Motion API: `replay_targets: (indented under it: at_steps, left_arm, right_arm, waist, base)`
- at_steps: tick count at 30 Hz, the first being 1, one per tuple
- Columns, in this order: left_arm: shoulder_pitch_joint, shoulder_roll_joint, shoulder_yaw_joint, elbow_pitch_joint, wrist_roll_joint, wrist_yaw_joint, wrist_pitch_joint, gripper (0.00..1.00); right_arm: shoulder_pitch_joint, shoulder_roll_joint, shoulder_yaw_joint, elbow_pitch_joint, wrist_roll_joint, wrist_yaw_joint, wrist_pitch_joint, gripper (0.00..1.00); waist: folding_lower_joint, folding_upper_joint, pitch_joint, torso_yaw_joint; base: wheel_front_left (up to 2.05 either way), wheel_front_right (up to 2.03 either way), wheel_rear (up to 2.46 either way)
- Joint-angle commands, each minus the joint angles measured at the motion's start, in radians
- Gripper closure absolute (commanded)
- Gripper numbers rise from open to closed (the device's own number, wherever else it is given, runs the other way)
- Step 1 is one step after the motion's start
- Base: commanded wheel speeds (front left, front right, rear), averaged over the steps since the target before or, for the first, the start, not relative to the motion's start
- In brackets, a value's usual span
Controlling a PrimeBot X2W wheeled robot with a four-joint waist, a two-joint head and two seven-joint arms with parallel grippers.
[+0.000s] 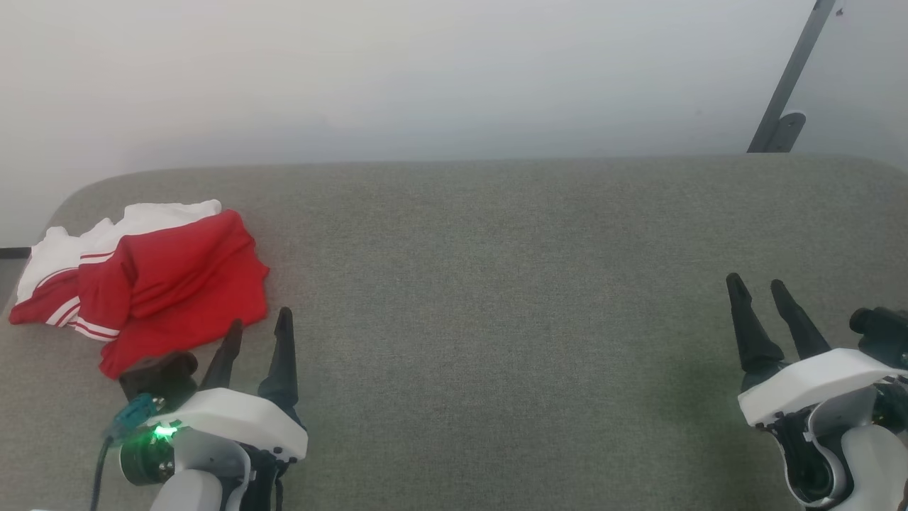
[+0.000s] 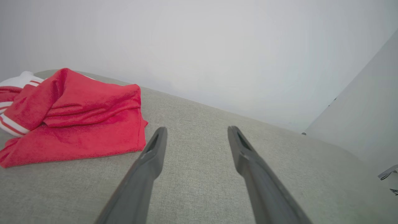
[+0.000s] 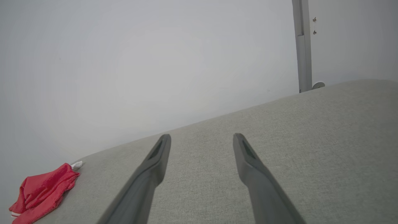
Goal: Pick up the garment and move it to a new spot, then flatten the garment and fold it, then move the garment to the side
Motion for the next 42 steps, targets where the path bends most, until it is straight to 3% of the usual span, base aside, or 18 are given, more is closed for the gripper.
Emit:
replay_targets:
  at_steps: [1, 17, 42]
  left_arm:
    - [-0.025, 0.010, -0.009, -0.011, 0.038, 0.007, -0.012, 0.00]
    - [-0.020, 0.028, -0.042, -0.011, 0.157, 0.028, -0.052, 0.00]
    - [-0.008, 0.006, -0.021, 0.045, 0.345, -0.012, -0.108, 0.00]
  right_arm:
    - [-0.028, -0.012, 0.004, -0.006, -0.036, 0.000, -0.014, 0.00]
    - [-0.034, -0.025, 0.007, 0.016, -0.178, 0.000, -0.054, 0.00]
    - [-0.004, -0.006, -0.054, 0.016, -0.298, 0.000, -0.112, 0.00]
  waist:
    - [0.0000, 0.0000, 0.000, 0.000]
    - [0.0000, 0.0000, -0.006, -0.002]
    - [0.0000, 0.0000, -0.016, 0.000]
  base:
    - [0.00, 0.00, 0.00]
    - [0.00, 0.00, 0.00]
    - [0.00, 0.00, 0.00]
